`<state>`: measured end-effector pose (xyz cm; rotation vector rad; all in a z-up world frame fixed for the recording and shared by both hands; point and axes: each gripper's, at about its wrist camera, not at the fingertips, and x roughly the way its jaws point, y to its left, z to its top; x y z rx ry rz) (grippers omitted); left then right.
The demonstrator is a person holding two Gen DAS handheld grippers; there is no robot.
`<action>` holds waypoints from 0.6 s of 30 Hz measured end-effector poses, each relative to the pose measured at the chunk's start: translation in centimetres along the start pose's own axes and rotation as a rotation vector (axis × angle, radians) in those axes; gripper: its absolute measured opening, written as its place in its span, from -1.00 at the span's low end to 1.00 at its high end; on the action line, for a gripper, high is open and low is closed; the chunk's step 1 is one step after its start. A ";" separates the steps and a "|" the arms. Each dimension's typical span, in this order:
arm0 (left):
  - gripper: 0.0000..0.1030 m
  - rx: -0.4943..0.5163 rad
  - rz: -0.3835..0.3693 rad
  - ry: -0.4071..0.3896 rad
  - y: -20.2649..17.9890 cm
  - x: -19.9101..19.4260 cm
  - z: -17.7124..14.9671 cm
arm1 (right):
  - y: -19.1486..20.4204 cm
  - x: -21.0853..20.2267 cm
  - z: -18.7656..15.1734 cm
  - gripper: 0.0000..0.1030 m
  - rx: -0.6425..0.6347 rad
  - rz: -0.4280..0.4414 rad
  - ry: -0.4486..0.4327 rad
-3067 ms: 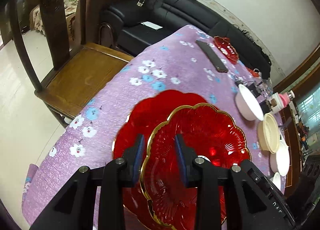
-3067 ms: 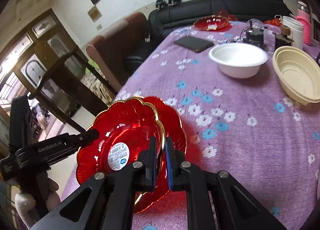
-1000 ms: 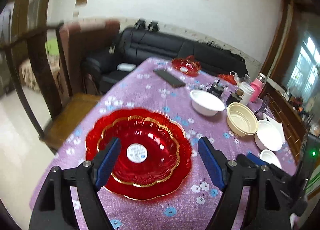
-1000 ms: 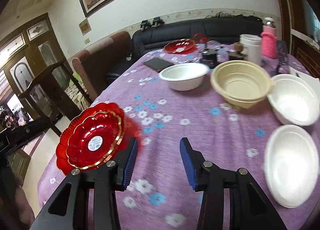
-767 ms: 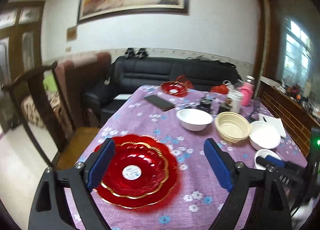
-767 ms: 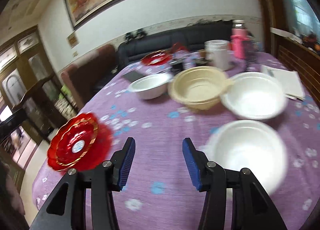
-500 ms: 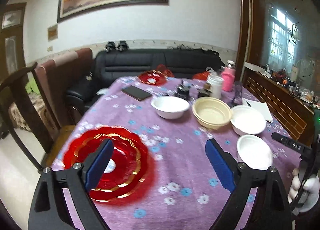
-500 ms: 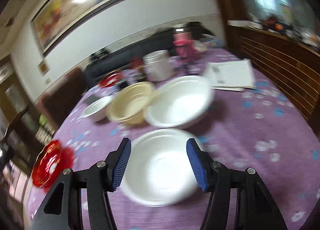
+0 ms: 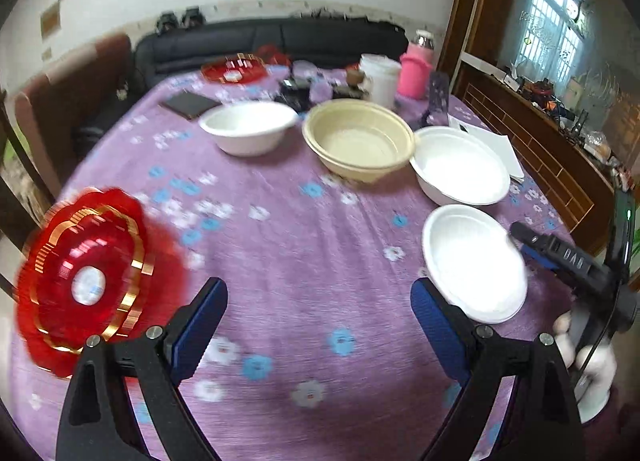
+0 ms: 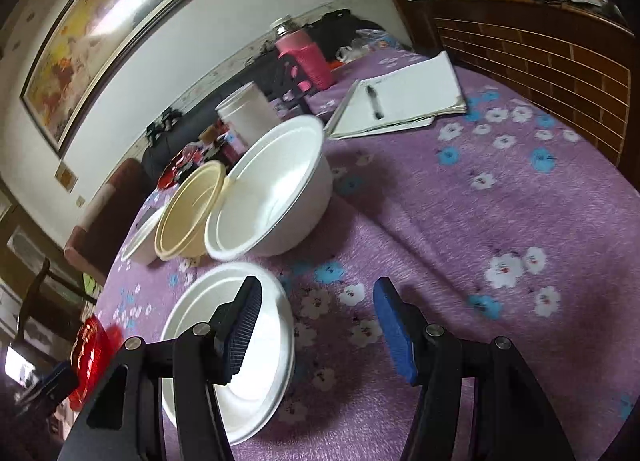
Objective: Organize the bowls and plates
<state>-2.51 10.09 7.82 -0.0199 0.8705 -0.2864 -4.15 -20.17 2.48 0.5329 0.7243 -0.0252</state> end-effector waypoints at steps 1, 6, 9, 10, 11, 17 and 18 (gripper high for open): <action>0.79 -0.017 -0.015 0.016 -0.1 0.6 0.2 | 0.2 0.1 0.0 0.21 -0.019 0.002 -0.001; 0.79 -0.066 -0.047 0.050 -0.8 3.0 1.1 | 0.5 0.4 -0.5 0.21 -0.059 -0.002 0.008; 0.79 -0.049 -0.044 0.029 -1.9 4.1 1.7 | 0.6 0.8 -0.6 0.21 -0.065 0.011 0.031; 0.79 -0.040 -0.043 0.023 -2.3 4.4 1.8 | 0.6 0.9 -0.7 0.21 -0.068 0.013 0.037; 0.79 -0.035 -0.039 0.023 -2.6 4.7 2.0 | 0.7 1.0 -0.8 0.21 -0.070 0.018 0.046; 0.79 -0.047 -0.107 0.102 -4.5 7.6 2.6 | 1.1 1.3 -1.4 0.01 -0.087 0.023 0.076; 0.79 -0.057 -0.120 0.121 -4.6 8.2 2.6 | 1.2 1.4 -1.4 -0.03 -0.091 0.020 0.084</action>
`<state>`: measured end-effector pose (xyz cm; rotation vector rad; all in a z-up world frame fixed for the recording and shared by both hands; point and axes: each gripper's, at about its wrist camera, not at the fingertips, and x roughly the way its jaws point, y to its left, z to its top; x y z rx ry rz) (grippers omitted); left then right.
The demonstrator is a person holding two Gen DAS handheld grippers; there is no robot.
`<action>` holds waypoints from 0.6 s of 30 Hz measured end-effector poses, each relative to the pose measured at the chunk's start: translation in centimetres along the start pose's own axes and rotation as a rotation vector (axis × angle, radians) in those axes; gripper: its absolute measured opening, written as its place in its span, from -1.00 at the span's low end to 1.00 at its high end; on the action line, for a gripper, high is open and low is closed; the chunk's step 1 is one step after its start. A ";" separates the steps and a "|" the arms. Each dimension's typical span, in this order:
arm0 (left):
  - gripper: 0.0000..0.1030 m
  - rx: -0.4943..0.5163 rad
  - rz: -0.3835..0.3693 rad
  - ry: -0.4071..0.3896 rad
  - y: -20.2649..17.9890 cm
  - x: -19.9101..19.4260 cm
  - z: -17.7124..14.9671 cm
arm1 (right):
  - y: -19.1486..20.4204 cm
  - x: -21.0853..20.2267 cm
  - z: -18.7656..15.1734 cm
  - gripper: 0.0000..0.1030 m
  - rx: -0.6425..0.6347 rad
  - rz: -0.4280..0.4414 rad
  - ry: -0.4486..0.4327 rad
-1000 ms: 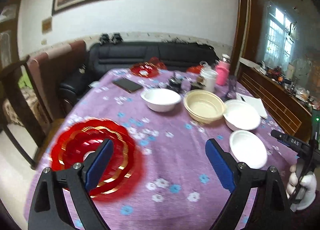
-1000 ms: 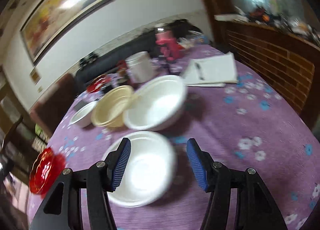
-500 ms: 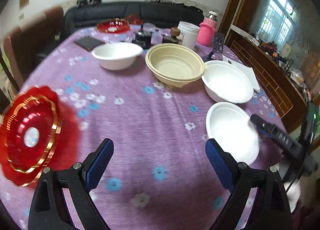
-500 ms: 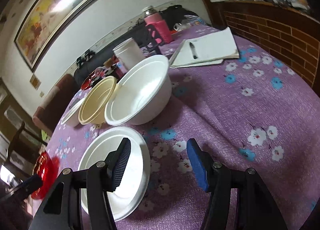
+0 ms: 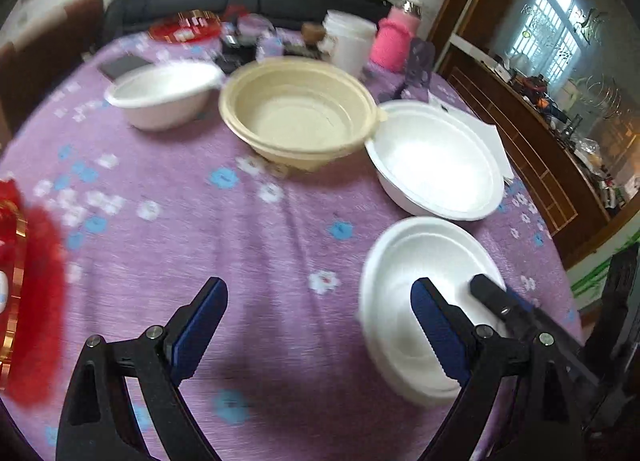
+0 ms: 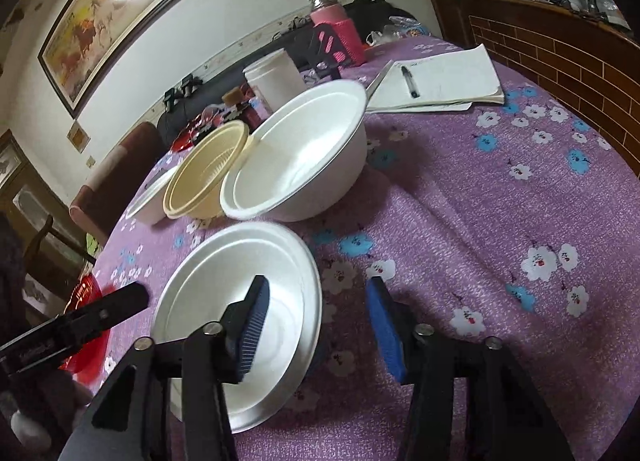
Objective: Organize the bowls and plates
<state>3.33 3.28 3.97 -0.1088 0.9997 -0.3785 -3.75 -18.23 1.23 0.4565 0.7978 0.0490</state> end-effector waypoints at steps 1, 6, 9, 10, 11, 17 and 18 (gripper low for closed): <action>0.76 -0.015 -0.016 0.026 -0.1 0.8 0.1 | 0.1 0.1 -0.1 -0.06 -0.003 0.000 0.007; 0.08 -0.028 -0.047 0.091 -0.4 3.2 -0.1 | 0.3 0.7 -0.3 -0.18 -0.013 -0.003 0.032; 0.08 0.005 -0.047 0.077 -1.2 3.3 -0.3 | 0.1 1.0 -0.3 -0.18 -0.008 -0.004 0.048; 0.07 0.007 -0.060 0.080 -1.4 3.4 -0.4 | 0.0 1.1 -0.3 -0.18 -0.004 -0.003 0.052; 0.05 0.011 -0.063 0.079 -1.7 3.4 -0.5 | 0.0 1.2 -0.2 -0.18 0.000 -0.001 0.056; -0.53 0.049 -0.069 0.094 -2.8 3.9 -0.8 | 0.1 1.3 -0.3 -0.34 -0.006 -0.004 0.061; -0.66 0.053 -0.071 0.094 -2.9 3.9 -0.8 | 0.1 1.3 -0.3 -0.40 -0.009 -0.006 0.060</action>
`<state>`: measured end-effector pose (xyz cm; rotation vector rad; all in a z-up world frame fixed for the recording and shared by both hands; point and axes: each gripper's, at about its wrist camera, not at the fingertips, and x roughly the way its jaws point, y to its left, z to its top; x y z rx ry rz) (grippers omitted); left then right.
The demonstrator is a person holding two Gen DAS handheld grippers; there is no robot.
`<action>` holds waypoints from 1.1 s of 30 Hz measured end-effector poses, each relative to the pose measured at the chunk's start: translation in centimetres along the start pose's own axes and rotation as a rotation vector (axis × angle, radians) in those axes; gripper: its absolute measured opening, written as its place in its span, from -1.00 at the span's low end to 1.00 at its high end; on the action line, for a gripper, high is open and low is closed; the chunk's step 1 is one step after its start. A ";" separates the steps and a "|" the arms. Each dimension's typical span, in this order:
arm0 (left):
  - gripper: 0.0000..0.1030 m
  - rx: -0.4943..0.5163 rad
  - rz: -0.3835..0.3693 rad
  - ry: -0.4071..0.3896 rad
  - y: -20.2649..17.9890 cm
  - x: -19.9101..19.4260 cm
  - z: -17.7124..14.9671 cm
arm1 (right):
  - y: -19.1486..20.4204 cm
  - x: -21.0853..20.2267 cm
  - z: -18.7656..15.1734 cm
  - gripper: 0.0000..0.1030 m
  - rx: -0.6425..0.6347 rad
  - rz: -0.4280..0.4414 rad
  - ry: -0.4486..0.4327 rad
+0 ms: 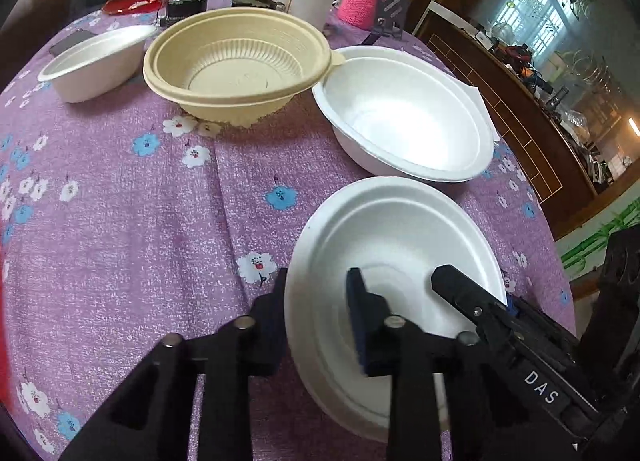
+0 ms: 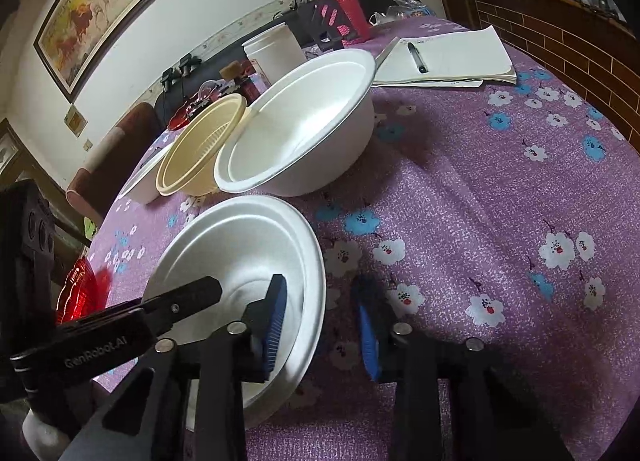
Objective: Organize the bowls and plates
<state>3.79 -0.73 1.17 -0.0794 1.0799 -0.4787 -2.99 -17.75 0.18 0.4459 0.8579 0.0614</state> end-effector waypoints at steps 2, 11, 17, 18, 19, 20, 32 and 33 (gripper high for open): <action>-0.76 -0.009 -0.013 0.010 0.0 0.2 0.0 | 0.1 0.1 0.0 -0.50 -0.005 -0.002 0.004; -0.85 -0.014 -0.018 -0.010 0.1 -0.2 -0.8 | 1.5 -0.4 -0.4 -0.73 -0.070 -0.034 -0.046; -0.85 -0.036 -0.010 -0.062 1.7 -3.5 -1.4 | 3.6 -0.9 -0.8 -0.74 -0.078 0.004 -0.032; -0.85 -0.041 -0.010 -0.075 2.1 -4.2 -1.4 | 4.5 -1.1 -0.9 -0.73 -0.082 0.019 -0.027; -0.84 -0.051 -0.009 -0.093 2.9 -5.4 -1.6 | 5.3 -1.2 -0.9 -0.73 -0.091 0.031 -0.027; -0.84 -0.060 -0.011 -0.106 3.6 -6.1 -1.7 | 6.3 -1.4 -0.9 -0.76 -0.106 0.046 -0.024; -0.84 -0.295 0.061 -0.281 16.3 -16.7 -4.3 | 23.5 -0.1 -2.0 -0.77 -0.403 0.144 -0.023; -0.84 -0.320 0.074 -0.294 17.7 -17.6 -4.6 | 25.1 0.3 -2.2 -0.77 -0.423 0.159 -0.017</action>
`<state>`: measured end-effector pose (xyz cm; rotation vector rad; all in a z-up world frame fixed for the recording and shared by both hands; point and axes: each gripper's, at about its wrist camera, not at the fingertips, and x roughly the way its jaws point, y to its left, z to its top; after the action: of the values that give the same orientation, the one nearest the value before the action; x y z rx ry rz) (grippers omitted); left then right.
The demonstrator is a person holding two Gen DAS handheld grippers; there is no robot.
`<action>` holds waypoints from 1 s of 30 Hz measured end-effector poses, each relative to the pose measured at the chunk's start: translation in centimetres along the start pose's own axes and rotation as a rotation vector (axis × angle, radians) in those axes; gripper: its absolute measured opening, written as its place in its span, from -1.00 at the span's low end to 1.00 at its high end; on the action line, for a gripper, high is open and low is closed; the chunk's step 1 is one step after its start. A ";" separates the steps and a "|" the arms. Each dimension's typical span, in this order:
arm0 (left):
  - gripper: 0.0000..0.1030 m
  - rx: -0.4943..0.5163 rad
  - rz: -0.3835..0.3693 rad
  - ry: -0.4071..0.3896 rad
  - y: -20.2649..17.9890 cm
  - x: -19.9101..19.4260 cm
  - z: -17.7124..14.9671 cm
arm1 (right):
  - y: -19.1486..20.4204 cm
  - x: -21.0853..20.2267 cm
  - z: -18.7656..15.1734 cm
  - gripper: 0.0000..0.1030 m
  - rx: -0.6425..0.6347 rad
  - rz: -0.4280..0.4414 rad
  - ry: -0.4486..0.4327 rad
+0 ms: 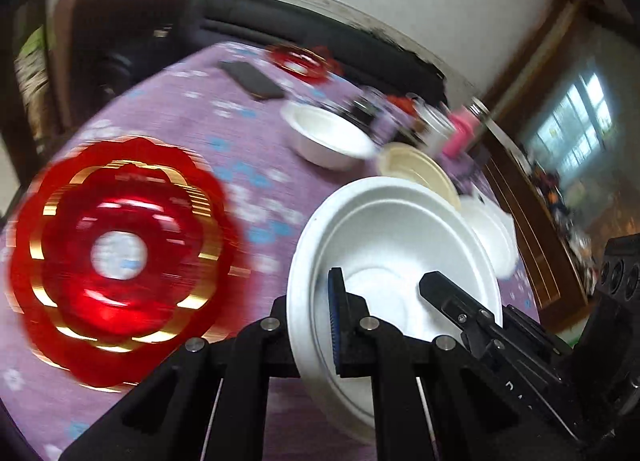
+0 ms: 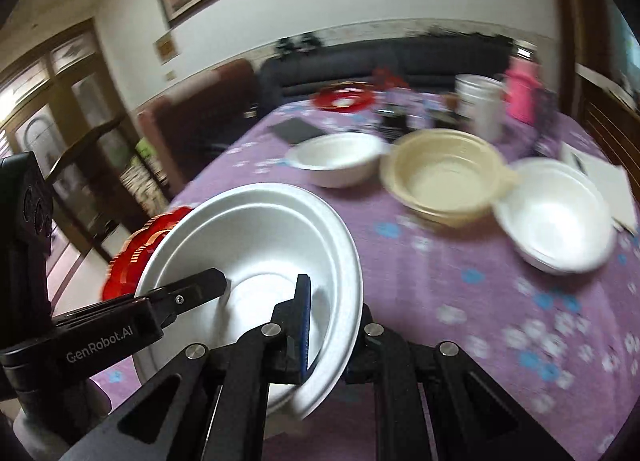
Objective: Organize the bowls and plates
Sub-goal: 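Lower the white plate onto the stacked red plates and open both grippers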
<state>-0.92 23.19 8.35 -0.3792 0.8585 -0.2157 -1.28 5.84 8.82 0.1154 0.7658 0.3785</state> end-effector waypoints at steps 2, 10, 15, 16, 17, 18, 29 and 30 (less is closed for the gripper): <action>-0.84 -0.037 0.028 -0.023 2.5 -1.1 0.6 | 2.4 1.5 0.6 -0.77 -0.032 0.027 0.014; -0.83 -0.200 0.126 -0.013 11.9 -1.7 2.1 | 9.7 9.1 1.6 -0.76 -0.104 0.114 0.144; -0.83 -0.237 0.161 0.014 14.9 -0.7 2.4 | 11.0 12.8 1.4 -0.76 -0.100 0.122 0.223; -0.83 -0.239 0.170 0.015 15.2 -0.5 2.5 | 11.1 13.5 1.4 -0.76 -0.097 0.122 0.236; -0.83 -0.243 0.177 0.014 15.3 -0.4 2.6 | 11.2 14.0 1.3 -0.76 -0.093 0.123 0.243; -0.83 -0.245 0.181 0.014 15.4 -0.4 2.6 | 11.1 14.5 1.3 -0.76 -0.085 0.127 0.253; -0.45 -0.275 0.105 -0.024 16.0 -0.8 3.4 | 11.3 15.5 1.4 -0.73 -0.122 0.087 0.261; -0.21 -0.280 0.108 -0.042 15.9 -1.3 3.4 | 11.3 15.5 1.3 -0.73 -0.135 0.071 0.258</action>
<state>1.41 38.93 4.72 -0.5941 0.8677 0.0138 6.54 22.18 2.34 -0.0346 0.9891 0.5180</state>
